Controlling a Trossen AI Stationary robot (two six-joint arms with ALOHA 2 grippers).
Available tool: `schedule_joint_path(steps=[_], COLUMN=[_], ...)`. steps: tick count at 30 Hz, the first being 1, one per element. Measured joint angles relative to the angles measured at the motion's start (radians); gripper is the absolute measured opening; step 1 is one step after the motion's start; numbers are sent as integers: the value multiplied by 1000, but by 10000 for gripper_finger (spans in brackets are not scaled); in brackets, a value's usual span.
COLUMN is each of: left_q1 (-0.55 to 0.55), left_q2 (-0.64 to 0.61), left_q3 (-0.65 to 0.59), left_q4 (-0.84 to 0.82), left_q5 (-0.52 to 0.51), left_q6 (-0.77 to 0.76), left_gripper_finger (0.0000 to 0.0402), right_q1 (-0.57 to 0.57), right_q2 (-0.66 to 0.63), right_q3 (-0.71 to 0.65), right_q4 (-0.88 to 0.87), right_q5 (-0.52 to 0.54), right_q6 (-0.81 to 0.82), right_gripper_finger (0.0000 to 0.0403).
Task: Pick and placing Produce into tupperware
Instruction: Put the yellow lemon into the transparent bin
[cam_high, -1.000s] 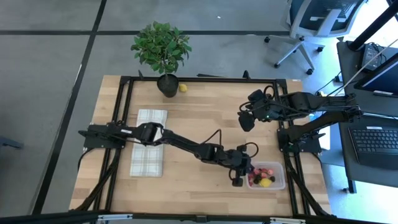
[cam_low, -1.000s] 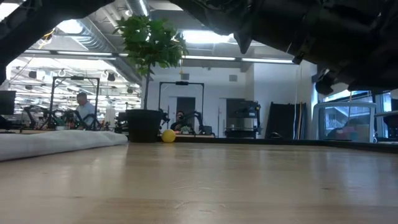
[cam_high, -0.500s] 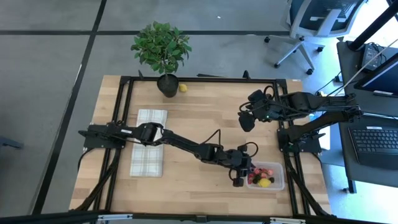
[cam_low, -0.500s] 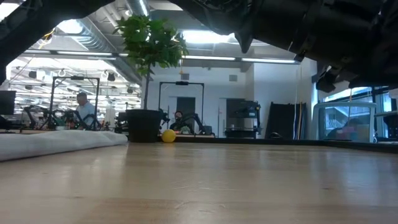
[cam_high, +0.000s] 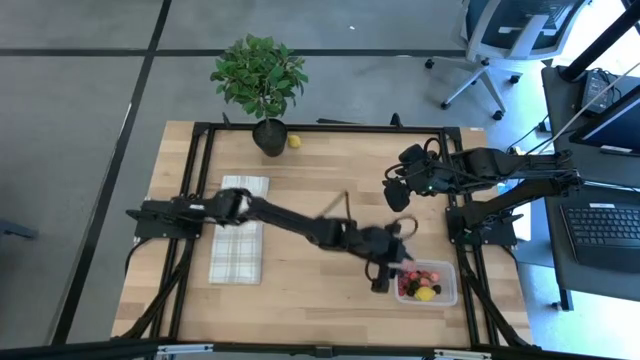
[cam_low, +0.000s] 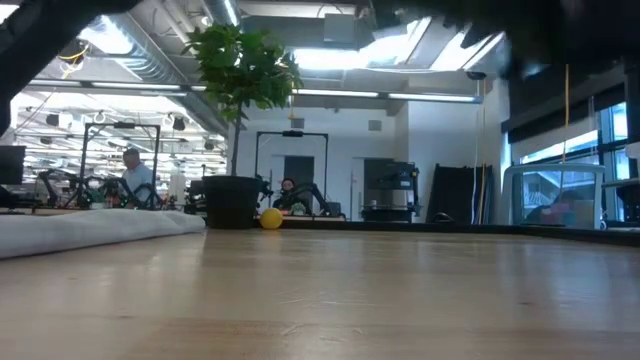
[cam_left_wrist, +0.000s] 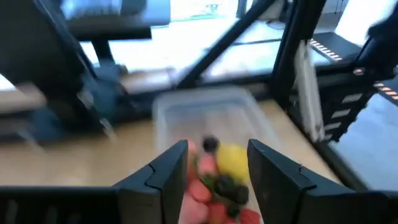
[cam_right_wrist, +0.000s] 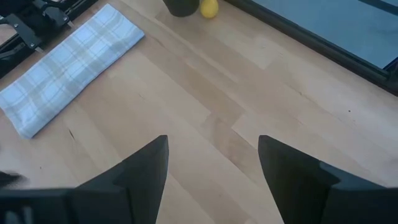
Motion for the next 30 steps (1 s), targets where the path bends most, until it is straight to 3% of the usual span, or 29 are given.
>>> schedule_joint_path(steps=[5, 8, 11, 16, 21, 26, 30], left_q1=[58, 105, 149, 199, 256, 364, 409], left_q2=[-182, -267, -389, -591, -778, -837, -830], left_q3=[-21, -118, -254, -579, -845, -919, -919], left_q4=[-157, -175, -137, 14, 73, -145, -238], left_q5=[119, 209, 217, 159, -16, -80, -141], left_q6=[82, 81, 65, 19, -17, -108, -56], left_gripper_finger=[167, 168, 164, 157, 152, 159, 173], right_q1=[0, 0, 0, 0, 0, -2, -2], right_q2=[0, 0, 0, 0, 7, 33, 70], right_q3=[-1, -1, -1, -1, -1, -1, -1], right_q4=[5, 6, 14, 38, 82, 138, 157], right_q5=[1, 1, 3, 3, 72, 161, 210], right_q6=[-2, -3, -3, -4, -4, -4, -4], right_gripper_finger=[249, 249, 249, 249, 249, 249, 249])
